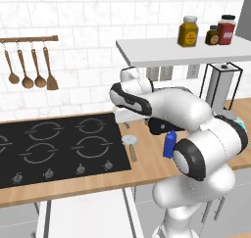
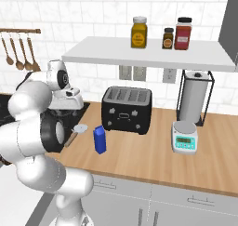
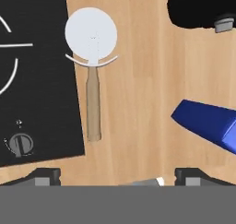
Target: Pick the pizza cutter from the drawer and place it on the counter.
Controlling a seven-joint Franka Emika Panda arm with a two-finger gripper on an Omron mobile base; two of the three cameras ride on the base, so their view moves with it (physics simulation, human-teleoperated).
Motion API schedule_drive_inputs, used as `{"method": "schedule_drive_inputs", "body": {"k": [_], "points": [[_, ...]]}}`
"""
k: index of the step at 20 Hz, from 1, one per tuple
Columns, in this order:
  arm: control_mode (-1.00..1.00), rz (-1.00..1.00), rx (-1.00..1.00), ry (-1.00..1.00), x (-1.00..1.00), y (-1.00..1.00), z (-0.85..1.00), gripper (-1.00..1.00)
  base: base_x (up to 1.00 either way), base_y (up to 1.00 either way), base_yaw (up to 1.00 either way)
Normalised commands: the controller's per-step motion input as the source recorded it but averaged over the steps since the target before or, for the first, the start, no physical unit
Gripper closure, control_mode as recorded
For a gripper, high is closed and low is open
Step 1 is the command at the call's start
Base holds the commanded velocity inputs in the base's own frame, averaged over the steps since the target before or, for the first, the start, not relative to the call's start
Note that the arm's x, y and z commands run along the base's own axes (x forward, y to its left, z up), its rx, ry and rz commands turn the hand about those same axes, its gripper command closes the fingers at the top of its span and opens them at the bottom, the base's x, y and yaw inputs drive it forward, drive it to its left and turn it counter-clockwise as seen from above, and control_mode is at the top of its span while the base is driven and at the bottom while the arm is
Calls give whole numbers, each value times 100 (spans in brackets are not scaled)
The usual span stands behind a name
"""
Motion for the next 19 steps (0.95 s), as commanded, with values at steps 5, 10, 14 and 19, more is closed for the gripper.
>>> {"method": "schedule_drive_inputs", "body": {"k": [5, 10, 14, 19], "points": [[-100, 0, 1, 3, -100, -55, 100, -100, 0, 0, 0], [-100, 0, 6, 0, -100, -82, 84, -100, 0, 0, 0], [-100, 0, 8, 0, -100, -84, 70, -100, 0, 0, 0], [-100, 0, 1, -7, -100, -52, 33, -100, 0, 0, 0]]}}
